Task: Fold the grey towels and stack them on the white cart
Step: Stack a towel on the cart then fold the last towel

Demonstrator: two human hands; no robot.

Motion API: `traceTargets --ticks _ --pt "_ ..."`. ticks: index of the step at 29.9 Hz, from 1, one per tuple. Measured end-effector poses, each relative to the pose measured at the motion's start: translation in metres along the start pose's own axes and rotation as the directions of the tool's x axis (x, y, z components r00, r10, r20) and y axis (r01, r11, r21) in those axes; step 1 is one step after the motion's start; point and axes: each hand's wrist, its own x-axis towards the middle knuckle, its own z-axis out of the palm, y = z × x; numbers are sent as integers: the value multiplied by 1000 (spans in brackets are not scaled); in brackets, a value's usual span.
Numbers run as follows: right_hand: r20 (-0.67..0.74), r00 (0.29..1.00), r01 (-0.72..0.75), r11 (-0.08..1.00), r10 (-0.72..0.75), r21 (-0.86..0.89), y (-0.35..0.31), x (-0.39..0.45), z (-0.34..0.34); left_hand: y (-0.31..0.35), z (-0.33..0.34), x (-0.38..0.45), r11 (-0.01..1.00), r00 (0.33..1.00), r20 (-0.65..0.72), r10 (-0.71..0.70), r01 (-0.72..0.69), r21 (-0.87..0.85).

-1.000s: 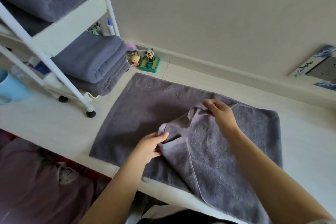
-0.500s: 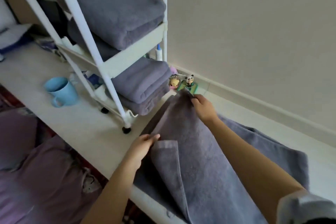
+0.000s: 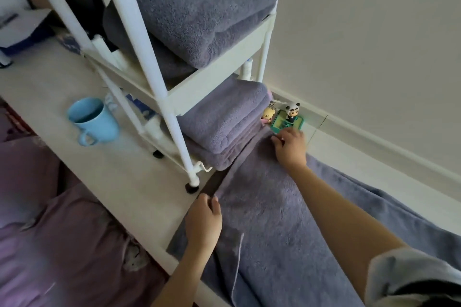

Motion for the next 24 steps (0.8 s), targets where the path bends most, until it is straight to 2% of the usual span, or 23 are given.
traceTargets --ticks 1,2,3,7,10,15,20,24 --pt "161 985 -71 997 64 33 5 5 11 -5 3 7 998 1000 3 4 -4 69" --pt "247 961 -147 987 128 60 9 9 20 -8 5 14 994 1000 1 11 -12 105" --pt "262 951 -189 979 163 78 11 8 22 -8 3 15 993 1000 0 8 -8 115" --pt "187 963 -209 975 192 76 7 10 31 -14 1 26 986 999 -48 -10 17 165" --pt "165 968 -193 981 192 -10 11 7 35 -15 3 22 979 1000 -27 3 3 206" --pt "182 957 -199 969 225 -148 10 17 35 -17 9 16 990 999 -47 17 -10 141" --pt "260 958 -64 976 118 -207 14 6 33 -20 9 15 999 1000 -28 13 -11 51" --pt "180 982 88 970 -47 -227 11 -38 19 -26 5 3 992 991 -31 128 -127 27"
